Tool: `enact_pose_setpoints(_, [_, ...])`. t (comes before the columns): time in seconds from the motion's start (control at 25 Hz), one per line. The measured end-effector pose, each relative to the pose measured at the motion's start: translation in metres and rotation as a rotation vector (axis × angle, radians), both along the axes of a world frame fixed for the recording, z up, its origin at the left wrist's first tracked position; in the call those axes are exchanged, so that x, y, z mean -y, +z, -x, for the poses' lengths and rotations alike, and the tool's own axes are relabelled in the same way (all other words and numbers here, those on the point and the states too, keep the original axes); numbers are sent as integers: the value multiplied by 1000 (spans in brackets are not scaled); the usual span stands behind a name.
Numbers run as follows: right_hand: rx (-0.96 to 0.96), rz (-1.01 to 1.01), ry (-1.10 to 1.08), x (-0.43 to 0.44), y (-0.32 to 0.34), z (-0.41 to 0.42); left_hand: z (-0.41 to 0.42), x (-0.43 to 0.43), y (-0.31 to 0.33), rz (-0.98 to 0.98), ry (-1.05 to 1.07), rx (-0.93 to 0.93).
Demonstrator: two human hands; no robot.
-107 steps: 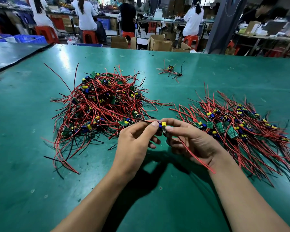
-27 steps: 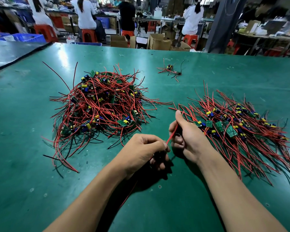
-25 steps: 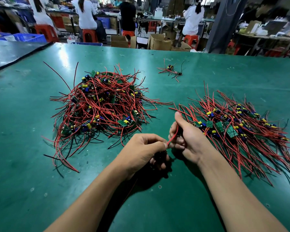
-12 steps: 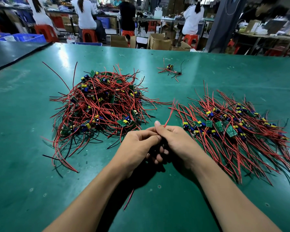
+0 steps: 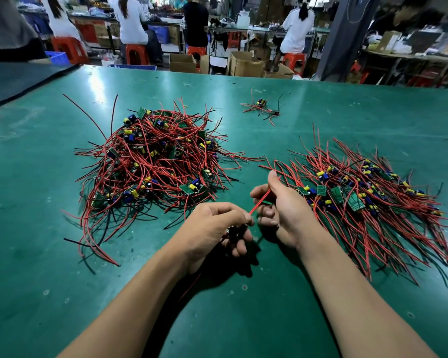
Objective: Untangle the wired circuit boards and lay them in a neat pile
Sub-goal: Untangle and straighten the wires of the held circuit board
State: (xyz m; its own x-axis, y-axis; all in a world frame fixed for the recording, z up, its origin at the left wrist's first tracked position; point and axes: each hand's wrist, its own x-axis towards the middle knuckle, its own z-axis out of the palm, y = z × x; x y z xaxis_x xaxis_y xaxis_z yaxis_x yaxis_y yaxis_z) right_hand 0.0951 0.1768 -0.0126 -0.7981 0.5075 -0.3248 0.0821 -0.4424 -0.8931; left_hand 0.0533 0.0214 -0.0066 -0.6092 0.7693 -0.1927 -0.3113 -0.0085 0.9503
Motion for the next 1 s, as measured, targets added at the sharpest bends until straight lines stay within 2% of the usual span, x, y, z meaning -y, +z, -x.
enact_pose_setpoints(0.08, [-28,172,4,0,1,-1,0,1,1,6,-5,9])
enact_pose_setpoints(0.16, [-41,194,38,2,3,-2,-2,0,1,11,23,24])
enact_pose_setpoints(0.36, [-20,-103,311,23,0,-9,-1,-8,-4,-44,155,60])
enact_pose_setpoints(0.44, [-16,-168,338,26,-3,-11,-1,-8,-7,-37,167,54])
enact_pose_setpoints(0.6, [-6,-205,252,20,-5,-8,2,-3,-6,-15,122,10])
enact_pose_setpoints(0.8, [-29,-235,-24,5,-6,-1,-1,3,-2,17,-6,-48])
enact_pose_setpoints(0.92, [-43,-168,-77,3,-3,1,1,6,1,17,-77,-43])
enact_pose_setpoints(1.0, [-57,-35,-84,3,0,1,2,7,2,21,-118,-37])
